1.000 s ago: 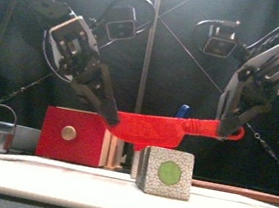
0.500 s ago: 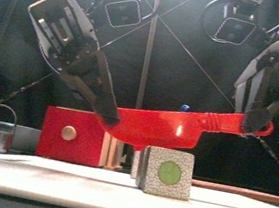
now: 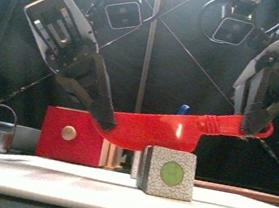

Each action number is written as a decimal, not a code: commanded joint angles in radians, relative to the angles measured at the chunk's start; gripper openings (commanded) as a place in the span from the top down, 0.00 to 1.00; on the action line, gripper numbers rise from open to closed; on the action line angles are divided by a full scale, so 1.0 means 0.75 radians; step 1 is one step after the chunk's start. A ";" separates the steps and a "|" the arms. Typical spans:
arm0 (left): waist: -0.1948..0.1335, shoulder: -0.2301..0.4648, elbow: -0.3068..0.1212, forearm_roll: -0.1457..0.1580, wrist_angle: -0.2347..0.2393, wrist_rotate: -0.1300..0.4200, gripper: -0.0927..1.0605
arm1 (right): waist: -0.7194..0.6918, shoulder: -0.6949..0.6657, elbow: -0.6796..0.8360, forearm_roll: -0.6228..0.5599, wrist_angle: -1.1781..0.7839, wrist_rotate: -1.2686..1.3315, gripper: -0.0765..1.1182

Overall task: Place sushi on board then cut the sushi with the knife then place the pieces on the plate
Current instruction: Cut the sushi into 4 pieces

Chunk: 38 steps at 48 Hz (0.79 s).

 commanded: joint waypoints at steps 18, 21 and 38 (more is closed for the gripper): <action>0.004 0.106 -0.074 0.010 0.004 0.006 0.65 | -0.020 0.164 -0.031 -0.053 -0.020 -0.010 0.69; 0.006 0.117 -0.076 0.016 0.004 0.008 0.65 | -0.043 0.168 -0.031 -0.076 -0.020 -0.008 0.69; 0.076 0.104 -0.067 0.088 0.016 0.006 0.65 | -0.135 0.147 -0.051 -0.205 -0.020 -0.010 0.69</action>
